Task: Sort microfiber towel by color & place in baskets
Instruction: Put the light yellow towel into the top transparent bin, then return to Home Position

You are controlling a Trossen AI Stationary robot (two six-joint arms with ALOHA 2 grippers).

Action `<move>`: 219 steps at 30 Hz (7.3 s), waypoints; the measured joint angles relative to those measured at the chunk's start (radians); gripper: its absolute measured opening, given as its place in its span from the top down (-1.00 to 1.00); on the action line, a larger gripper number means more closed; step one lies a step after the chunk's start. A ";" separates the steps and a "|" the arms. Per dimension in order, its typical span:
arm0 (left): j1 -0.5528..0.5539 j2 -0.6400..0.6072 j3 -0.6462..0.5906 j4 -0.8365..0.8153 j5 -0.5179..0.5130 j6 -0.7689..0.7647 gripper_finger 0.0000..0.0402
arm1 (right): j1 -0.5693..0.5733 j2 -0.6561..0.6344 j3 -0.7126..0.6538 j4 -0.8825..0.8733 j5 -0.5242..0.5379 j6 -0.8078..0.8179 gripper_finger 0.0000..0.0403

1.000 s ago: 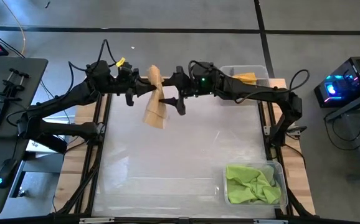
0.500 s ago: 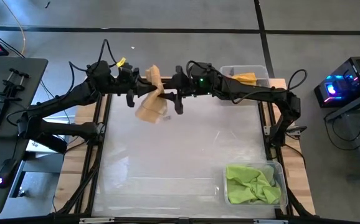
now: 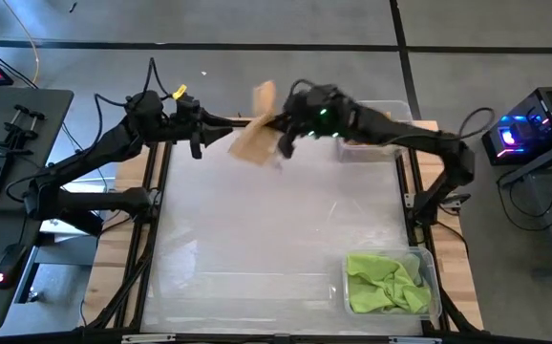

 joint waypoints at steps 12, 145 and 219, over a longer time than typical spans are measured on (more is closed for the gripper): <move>0.054 -0.014 0.000 -0.047 -0.051 0.017 0.21 | -0.310 -0.242 0.003 -0.861 0.332 0.436 0.95; -0.256 -0.130 -0.002 -0.102 -0.231 -0.280 0.21 | 0.294 -1.642 -1.698 0.860 -0.091 0.477 0.51; -0.487 -0.938 -0.974 0.143 -0.378 0.238 0.47 | 0.195 -1.624 -1.702 0.403 -0.016 0.515 0.51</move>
